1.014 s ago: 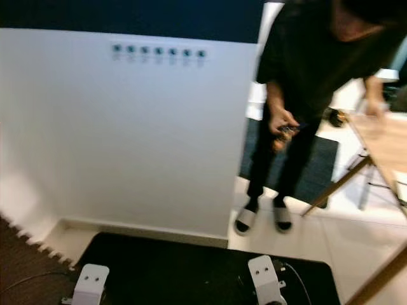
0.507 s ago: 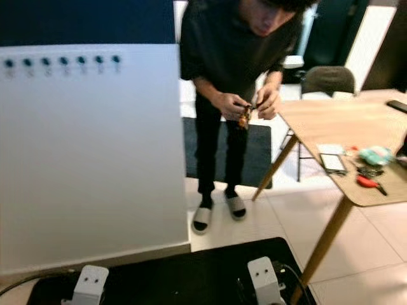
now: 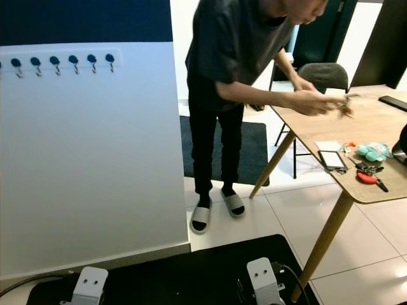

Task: Hang keys on a hook

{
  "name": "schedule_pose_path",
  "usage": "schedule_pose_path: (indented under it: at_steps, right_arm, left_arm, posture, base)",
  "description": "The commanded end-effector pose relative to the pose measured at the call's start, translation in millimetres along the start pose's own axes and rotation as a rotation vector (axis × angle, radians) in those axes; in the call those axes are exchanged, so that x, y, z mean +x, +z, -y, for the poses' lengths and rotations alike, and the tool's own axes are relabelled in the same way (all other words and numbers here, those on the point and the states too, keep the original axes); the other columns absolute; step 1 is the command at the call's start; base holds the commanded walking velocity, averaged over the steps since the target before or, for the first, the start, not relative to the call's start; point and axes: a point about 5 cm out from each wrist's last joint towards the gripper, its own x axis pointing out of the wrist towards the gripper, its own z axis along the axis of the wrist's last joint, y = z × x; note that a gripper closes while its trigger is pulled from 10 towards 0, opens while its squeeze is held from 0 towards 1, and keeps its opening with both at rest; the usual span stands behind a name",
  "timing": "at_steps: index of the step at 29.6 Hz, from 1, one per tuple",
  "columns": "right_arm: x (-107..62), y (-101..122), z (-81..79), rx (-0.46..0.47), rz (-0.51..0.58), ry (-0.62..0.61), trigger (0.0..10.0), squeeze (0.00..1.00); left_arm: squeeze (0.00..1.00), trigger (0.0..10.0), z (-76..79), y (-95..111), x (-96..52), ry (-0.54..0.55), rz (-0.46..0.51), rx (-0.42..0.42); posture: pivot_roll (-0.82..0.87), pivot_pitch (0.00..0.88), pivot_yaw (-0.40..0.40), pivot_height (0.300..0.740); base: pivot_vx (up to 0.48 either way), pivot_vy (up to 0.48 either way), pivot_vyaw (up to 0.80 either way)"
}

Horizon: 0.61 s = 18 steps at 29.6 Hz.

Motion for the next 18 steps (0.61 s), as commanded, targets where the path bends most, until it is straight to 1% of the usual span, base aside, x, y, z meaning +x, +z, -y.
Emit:
schedule_pose_path:
  at_steps: [1, 4, 6, 18]
  right_arm:
    - [-3.8, -7.1, 1.2, -0.007, -0.028, -0.002, 10.0, 0.0]
    - [-3.9, -7.9, 1.4, 0.012, -0.033, -0.005, 10.0, 0.0]
    - [-4.0, -8.2, 1.8, 0.028, -0.035, -0.01, 10.0, 0.0]
    - [-3.8, -7.8, 2.2, 0.024, -0.035, -0.011, 10.0, 0.0]
  left_arm:
    - [0.0, 10.0, 1.1, -5.0, -1.9, -0.001, -0.018, 0.011]
    - [0.0, 10.0, 1.4, -4.7, -1.5, -0.001, -0.016, 0.01]
    - [0.0, 10.0, 1.6, -4.5, -1.3, -0.001, -0.016, 0.009]
    - [0.0, 10.0, 1.5, -3.7, -0.8, -0.002, -0.015, 0.01]
  posture:
    - [0.08, 0.122, 0.012, 0.74]
    - [0.07, 0.121, 0.012, 0.74]
    - [0.07, 0.122, 0.012, 0.74]
    - [0.08, 0.124, 0.013, 0.74]
  base:
    - [0.0, 0.0, 0.0]
    - [0.0, 0.0, 0.0]
    - [0.0, 0.0, -0.77]
    - [0.0, 0.0, -0.78]
